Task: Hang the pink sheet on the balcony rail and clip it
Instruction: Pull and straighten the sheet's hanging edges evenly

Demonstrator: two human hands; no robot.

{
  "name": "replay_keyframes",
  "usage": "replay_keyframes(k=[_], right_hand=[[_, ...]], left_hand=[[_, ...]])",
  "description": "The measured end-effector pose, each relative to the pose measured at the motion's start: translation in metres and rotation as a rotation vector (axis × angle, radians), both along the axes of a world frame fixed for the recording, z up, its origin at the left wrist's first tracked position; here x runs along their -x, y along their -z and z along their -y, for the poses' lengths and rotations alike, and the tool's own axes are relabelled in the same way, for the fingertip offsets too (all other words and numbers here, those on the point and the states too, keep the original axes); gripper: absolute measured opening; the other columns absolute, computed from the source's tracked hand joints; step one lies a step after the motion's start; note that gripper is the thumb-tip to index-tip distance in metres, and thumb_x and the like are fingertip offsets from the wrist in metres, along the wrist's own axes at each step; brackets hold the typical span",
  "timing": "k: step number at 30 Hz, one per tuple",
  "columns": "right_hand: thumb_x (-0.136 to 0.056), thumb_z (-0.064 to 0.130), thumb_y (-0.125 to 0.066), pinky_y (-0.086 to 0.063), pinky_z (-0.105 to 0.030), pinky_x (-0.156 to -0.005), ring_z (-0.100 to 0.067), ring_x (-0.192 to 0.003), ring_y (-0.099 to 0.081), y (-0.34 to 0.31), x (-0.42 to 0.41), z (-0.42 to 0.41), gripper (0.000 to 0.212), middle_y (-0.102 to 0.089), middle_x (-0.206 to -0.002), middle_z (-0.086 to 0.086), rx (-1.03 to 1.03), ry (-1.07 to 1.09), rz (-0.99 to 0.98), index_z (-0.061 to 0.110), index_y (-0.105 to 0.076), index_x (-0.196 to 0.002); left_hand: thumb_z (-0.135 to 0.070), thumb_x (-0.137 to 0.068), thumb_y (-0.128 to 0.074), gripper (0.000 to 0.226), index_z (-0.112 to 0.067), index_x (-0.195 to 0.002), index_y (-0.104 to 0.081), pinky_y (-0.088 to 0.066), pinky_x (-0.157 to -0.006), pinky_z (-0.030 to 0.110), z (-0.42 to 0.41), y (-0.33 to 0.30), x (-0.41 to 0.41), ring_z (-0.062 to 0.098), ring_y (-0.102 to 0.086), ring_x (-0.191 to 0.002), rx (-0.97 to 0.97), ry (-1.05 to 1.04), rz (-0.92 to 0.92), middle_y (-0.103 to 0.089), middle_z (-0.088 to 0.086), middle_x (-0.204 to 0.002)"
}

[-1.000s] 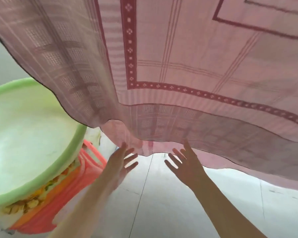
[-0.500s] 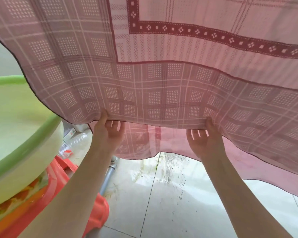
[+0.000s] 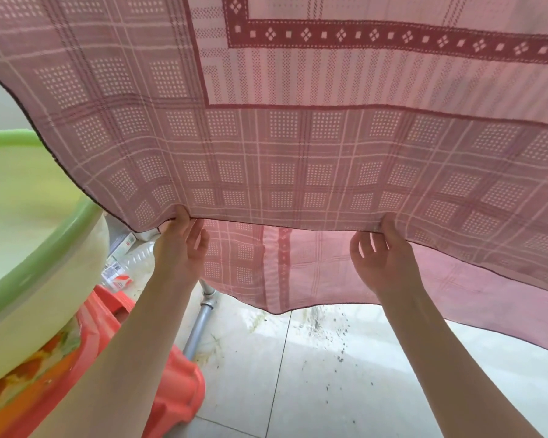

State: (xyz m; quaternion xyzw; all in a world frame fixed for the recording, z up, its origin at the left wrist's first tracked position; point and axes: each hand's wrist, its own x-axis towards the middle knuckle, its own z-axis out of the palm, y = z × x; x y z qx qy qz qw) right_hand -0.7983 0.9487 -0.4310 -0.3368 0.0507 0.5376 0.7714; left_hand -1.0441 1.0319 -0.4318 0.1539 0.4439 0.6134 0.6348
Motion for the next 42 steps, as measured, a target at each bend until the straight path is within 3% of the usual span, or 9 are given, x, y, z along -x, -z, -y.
replay_keyframes(k=[20, 26, 30, 33, 35, 37, 42], right_hand=[[-0.089, 0.023, -0.059, -0.045, -0.027, -0.070, -0.011, -0.090, -0.060, 0.058, 0.018, 0.014, 0.008, -0.071, -0.067, 0.010, 0.145, -0.027, 0.110, 0.020, -0.062, -0.082], [-0.088, 0.020, -0.060, -0.046, -0.028, -0.072, -0.012, -0.091, -0.061, 0.073, 0.021, 0.015, 0.006, -0.066, -0.084, 0.006, 0.189, -0.058, 0.129, 0.019, -0.063, -0.083], [-0.089, 0.020, -0.059, -0.045, -0.028, -0.073, -0.013, -0.092, -0.061, 0.084, 0.028, 0.010, 0.007, -0.064, -0.089, 0.004, 0.202, -0.069, 0.126, 0.018, -0.062, -0.084], [-0.089, 0.019, -0.059, -0.045, -0.028, -0.073, -0.014, -0.093, -0.061, 0.090, 0.032, 0.007, 0.005, -0.063, -0.091, 0.003, 0.208, -0.068, 0.126, 0.017, -0.061, -0.086], [-0.089, 0.018, -0.059, -0.046, -0.029, -0.072, -0.015, -0.095, -0.060, 0.092, 0.034, 0.005, 0.003, -0.063, -0.093, 0.003, 0.212, -0.061, 0.118, 0.017, -0.062, -0.088], [-0.089, 0.018, -0.059, -0.046, -0.029, -0.072, -0.017, -0.101, -0.058, 0.093, 0.036, 0.002, 0.005, -0.063, -0.099, 0.002, 0.214, -0.065, 0.127, 0.017, -0.061, -0.093], [-0.093, 0.019, -0.054, -0.048, -0.032, -0.093, -0.022, -0.116, -0.052, 0.098, 0.041, -0.025, 0.010, -0.055, -0.117, -0.003, 0.110, -0.030, -0.064, 0.026, -0.057, -0.099]], left_hand=[[-0.027, -0.087, -0.062, 0.011, -0.019, -0.083, -0.057, -0.039, -0.056, 0.021, -0.010, 0.069, 0.026, 0.007, -0.053, -0.074, 0.136, 0.086, -0.139, -0.058, -0.006, -0.080], [-0.017, -0.092, -0.055, 0.014, -0.020, -0.078, -0.053, -0.037, -0.062, 0.023, -0.014, 0.080, 0.030, 0.007, -0.055, -0.080, 0.240, 0.060, -0.186, -0.057, -0.007, -0.083], [-0.020, -0.091, -0.058, 0.015, -0.020, -0.077, -0.053, -0.037, -0.076, 0.028, -0.017, 0.087, 0.035, 0.012, -0.054, -0.087, 0.238, 0.062, -0.227, -0.057, -0.007, -0.084], [-0.022, -0.091, -0.057, 0.013, -0.020, -0.079, -0.053, -0.038, -0.090, 0.031, -0.023, 0.093, 0.037, 0.015, -0.053, -0.099, 0.251, 0.075, -0.226, -0.057, -0.005, -0.097], [-0.024, -0.092, -0.056, 0.009, -0.018, -0.085, -0.054, -0.036, -0.100, 0.034, -0.025, 0.098, 0.039, 0.015, -0.052, -0.105, 0.258, 0.083, -0.214, -0.056, -0.003, -0.107], [-0.023, -0.092, -0.055, 0.012, -0.016, -0.101, -0.053, -0.038, -0.097, 0.035, -0.028, 0.102, 0.040, 0.017, -0.051, -0.110, 0.245, 0.080, -0.163, -0.054, -0.002, -0.112], [-0.025, -0.093, -0.052, 0.022, -0.019, -0.115, -0.053, -0.041, -0.095, 0.041, -0.038, 0.100, 0.047, 0.023, -0.053, -0.115, 0.138, 0.182, 0.208, -0.057, 0.001, -0.122]])
